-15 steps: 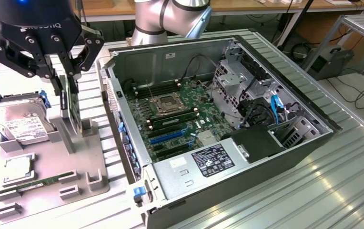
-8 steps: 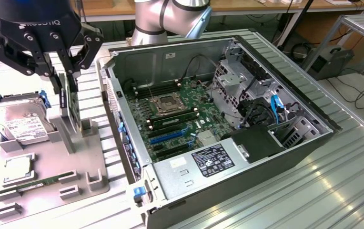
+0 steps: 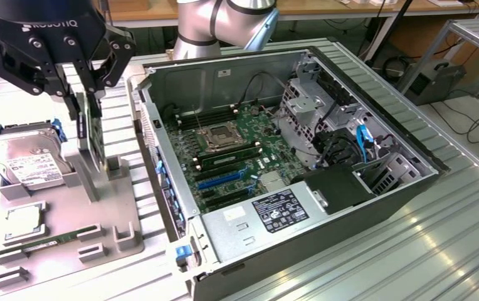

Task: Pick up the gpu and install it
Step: 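Pick up the gpu and move the gpu toward the slot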

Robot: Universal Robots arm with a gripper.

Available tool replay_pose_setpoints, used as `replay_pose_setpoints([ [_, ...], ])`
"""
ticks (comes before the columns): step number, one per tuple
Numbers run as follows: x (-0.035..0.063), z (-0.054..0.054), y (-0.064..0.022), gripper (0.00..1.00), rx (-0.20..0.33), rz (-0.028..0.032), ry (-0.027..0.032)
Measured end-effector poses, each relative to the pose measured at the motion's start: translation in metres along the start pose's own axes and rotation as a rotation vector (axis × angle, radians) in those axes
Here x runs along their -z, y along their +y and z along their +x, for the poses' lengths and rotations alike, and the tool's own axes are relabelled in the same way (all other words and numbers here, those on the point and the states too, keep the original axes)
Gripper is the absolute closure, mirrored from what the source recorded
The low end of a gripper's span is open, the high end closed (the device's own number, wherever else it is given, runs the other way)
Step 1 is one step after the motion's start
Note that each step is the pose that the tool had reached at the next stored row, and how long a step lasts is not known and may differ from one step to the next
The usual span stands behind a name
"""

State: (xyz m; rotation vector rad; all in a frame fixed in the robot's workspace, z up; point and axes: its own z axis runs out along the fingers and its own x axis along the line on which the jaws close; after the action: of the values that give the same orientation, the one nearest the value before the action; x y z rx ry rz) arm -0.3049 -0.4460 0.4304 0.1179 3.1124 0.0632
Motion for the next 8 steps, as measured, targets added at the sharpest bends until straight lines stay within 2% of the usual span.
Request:
replay_pose_setpoints([
  [8, 0.0046, -0.0001, 0.0002, 0.74, 0.000, 0.0001, 0.0001],
])
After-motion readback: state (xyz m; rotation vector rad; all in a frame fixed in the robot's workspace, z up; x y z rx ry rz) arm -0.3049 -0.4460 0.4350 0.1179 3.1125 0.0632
